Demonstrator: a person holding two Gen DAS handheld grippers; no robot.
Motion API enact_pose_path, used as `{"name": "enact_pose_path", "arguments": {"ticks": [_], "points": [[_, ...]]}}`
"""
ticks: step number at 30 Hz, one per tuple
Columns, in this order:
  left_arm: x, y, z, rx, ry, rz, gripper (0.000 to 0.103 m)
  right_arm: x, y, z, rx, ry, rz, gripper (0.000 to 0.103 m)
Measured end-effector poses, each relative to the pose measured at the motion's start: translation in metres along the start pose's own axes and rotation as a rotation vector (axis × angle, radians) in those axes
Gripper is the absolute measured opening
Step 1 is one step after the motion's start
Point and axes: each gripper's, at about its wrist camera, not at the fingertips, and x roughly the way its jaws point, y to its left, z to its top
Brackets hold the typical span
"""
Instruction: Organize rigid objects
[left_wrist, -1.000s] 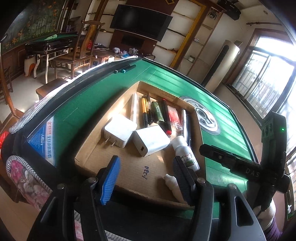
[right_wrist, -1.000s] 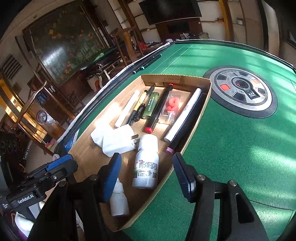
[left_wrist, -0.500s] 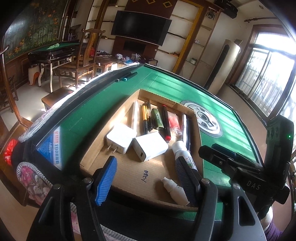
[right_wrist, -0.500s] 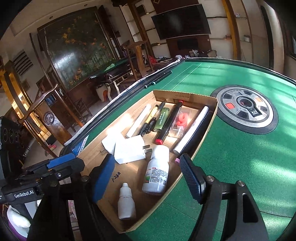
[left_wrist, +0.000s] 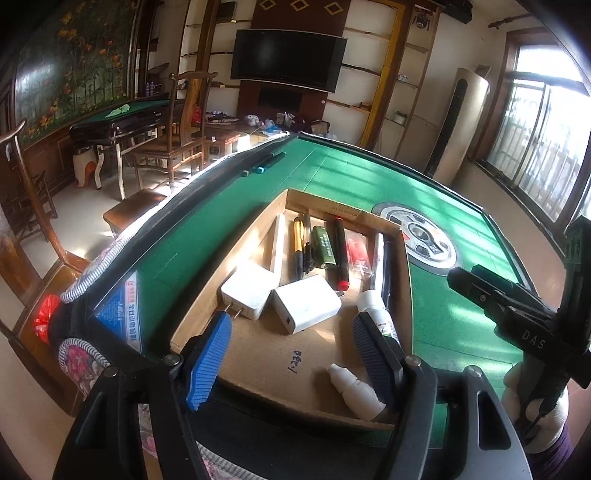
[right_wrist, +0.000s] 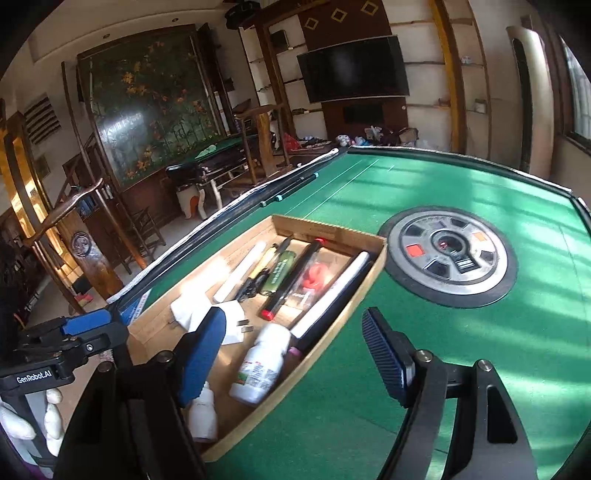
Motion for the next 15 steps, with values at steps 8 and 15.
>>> {"name": "enact_pose_path", "arguments": {"ticks": [8, 15], "points": [[0.001, -0.054, 0.018, 0.102, -0.072, 0.023, 0.082, -0.028, -0.035, -0.021, 0.078, -0.086, -0.152, 0.081], [0.003, -0.068, 0.013, 0.140, -0.081, 0.073, 0.088, -0.037, -0.035, -0.027, 0.078, -0.114, -0.241, 0.081]]}}
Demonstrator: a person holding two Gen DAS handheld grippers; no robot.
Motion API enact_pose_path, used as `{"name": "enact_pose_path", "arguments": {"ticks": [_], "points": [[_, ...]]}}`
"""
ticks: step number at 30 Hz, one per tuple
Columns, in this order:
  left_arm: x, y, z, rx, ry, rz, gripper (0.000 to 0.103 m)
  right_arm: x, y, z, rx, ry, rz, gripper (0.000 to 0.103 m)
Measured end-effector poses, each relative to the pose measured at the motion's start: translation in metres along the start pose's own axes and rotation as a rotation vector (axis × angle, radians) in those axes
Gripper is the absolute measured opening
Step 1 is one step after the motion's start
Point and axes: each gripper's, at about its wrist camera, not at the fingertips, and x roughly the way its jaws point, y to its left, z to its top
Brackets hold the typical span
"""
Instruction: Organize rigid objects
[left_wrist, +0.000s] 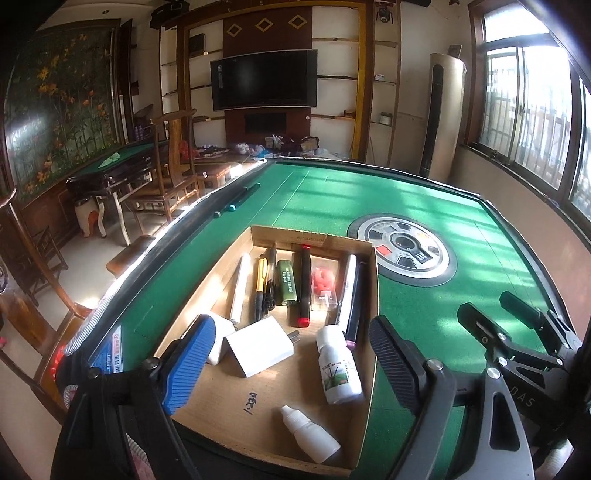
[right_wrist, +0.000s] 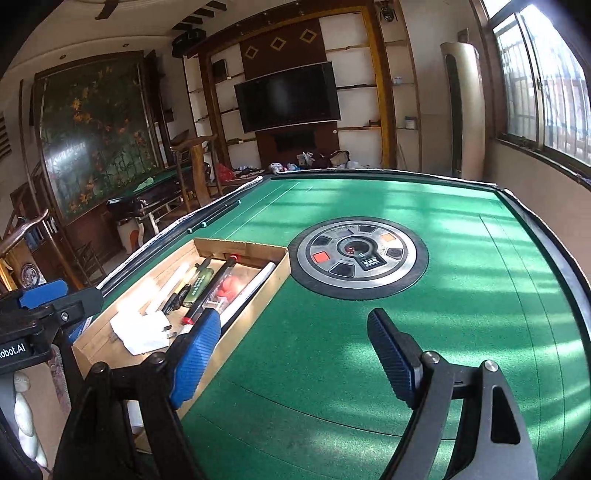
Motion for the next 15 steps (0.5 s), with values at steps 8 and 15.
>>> {"name": "enact_pose_path", "arguments": {"ticks": [8, 15], "points": [[0.010, 0.016, -0.017, -0.045, 0.042, -0.006, 0.088, -0.009, 0.025, -0.011, -0.092, -0.006, -0.037, 0.089], [0.019, 0.038, -0.029, -0.100, 0.076, -0.042, 0.088, 0.002, 0.047, -0.026, -0.131, 0.053, -0.041, 0.089]]}}
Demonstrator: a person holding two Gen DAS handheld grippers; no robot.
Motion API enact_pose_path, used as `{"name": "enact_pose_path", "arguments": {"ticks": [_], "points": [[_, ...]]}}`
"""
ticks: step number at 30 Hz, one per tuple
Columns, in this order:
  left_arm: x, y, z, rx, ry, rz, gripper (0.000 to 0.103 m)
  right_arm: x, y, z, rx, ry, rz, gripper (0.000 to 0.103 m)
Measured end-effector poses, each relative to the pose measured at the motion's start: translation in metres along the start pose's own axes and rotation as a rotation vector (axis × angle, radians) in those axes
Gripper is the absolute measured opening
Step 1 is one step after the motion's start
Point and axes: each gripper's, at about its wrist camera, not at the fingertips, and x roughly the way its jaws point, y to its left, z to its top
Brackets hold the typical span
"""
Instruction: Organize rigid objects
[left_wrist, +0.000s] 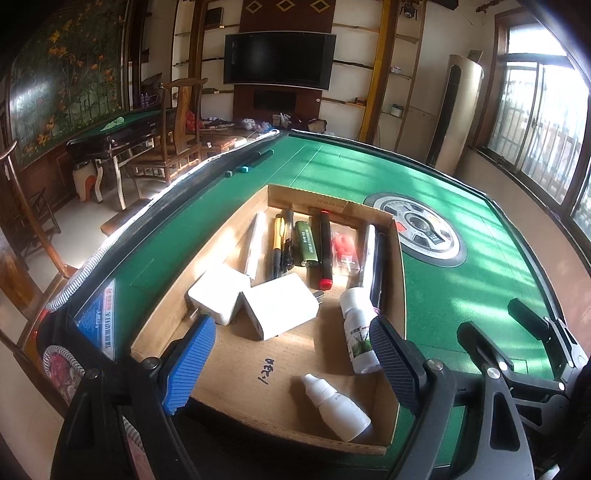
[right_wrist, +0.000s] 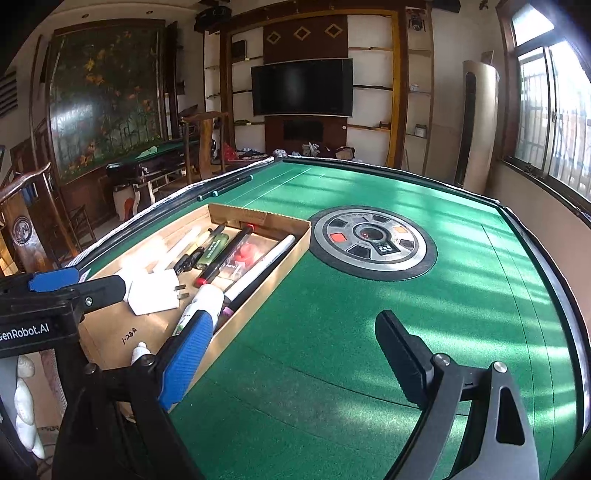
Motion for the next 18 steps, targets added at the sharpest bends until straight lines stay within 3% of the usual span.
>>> {"name": "enact_pose_path", "arguments": {"ticks": [18], "points": [[-0.004, 0.024, -0.008, -0.052, 0.006, -0.010, 0.088, -0.008, 0.033, -0.002, -0.074, 0.015, -0.005, 0.089]]}}
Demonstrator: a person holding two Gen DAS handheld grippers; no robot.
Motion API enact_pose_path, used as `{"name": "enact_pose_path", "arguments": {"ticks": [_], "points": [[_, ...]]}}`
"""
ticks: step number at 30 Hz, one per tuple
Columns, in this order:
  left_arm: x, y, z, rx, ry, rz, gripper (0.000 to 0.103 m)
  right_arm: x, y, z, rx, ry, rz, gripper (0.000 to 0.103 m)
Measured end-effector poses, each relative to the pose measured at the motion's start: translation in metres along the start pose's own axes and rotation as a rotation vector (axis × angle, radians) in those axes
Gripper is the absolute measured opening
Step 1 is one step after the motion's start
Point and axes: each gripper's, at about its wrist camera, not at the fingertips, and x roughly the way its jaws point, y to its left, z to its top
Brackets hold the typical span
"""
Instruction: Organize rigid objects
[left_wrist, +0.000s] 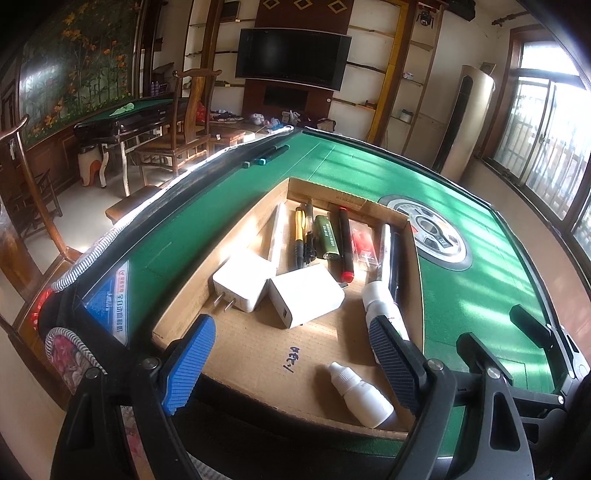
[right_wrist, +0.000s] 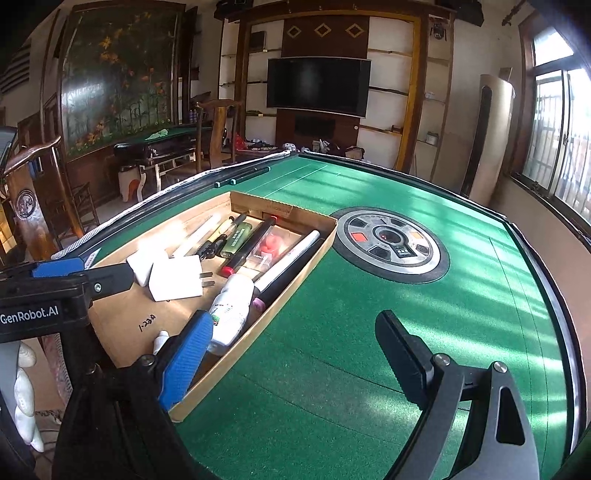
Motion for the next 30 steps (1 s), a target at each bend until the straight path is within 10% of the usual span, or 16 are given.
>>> {"name": "enact_pose_path", "arguments": {"ticks": [9, 19, 24, 30], "points": [[-0.073, -0.003, 0.009, -0.016, -0.237, -0.070, 0.088, -0.035, -0.034, 0.006, 0.079, -0.100, -0.076, 0.089], [-0.174, -0.020, 0.015, -0.002, -0.691, 0.069, 0.102, -0.108, -0.083, 0.012, 0.193, -0.348, -0.240, 0.103], [-0.157, -0.037, 0.025, 0.046, -0.624, -0.015, 0.102, -0.101, -0.084, 0.007, 0.167, -0.340, -0.256, 0.103], [-0.093, -0.062, 0.029, 0.100, -0.405, 0.071, 0.102, -0.065, -0.081, 0.003, 0.135, -0.228, -0.187, 0.103]]}}
